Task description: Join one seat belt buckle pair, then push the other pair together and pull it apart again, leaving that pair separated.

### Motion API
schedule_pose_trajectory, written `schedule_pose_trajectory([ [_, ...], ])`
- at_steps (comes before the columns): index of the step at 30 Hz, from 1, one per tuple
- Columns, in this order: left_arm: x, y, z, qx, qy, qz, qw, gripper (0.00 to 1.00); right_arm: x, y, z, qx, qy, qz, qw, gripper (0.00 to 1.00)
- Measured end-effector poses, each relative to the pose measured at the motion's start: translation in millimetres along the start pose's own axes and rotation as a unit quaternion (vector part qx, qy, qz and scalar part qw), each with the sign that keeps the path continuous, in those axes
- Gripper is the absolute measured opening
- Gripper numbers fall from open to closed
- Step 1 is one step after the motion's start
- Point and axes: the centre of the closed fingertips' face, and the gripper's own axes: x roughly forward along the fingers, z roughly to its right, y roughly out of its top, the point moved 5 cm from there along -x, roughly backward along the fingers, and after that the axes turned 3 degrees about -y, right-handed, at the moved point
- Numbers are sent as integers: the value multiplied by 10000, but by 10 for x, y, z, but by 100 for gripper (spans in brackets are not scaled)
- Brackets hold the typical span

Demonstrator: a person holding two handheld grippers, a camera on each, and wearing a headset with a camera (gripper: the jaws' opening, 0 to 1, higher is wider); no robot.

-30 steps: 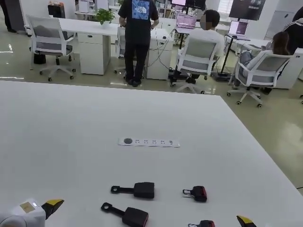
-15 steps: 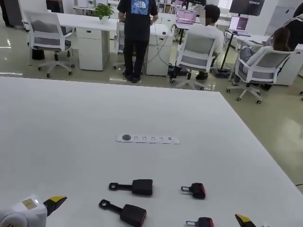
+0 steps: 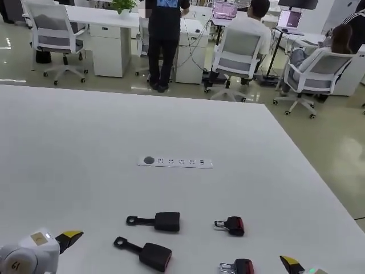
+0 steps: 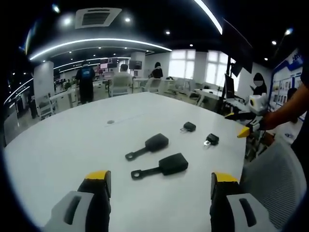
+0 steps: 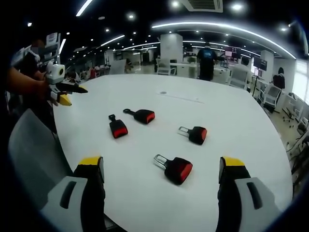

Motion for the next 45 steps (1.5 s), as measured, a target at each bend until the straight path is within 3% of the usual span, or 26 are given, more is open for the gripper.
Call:
schedule_pose_trajectory([
  [14, 314, 79, 109, 176, -304, -245, 9991, 87, 82, -59, 162, 0, 135, -174, 9998, 100],
  [28, 585, 137, 23, 405, -538, -389, 9970, 86, 261, -69, 200, -87, 439, -358, 9984, 96],
  [33, 646, 180, 55, 454, -604, -453, 9961, 85, 323, -76, 173, -130, 606, -471, 9970, 95],
  [45, 825, 100, 11, 654, -797, -700, 9922, 83, 455, -120, 254, -334, 925, -655, 9930, 89],
])
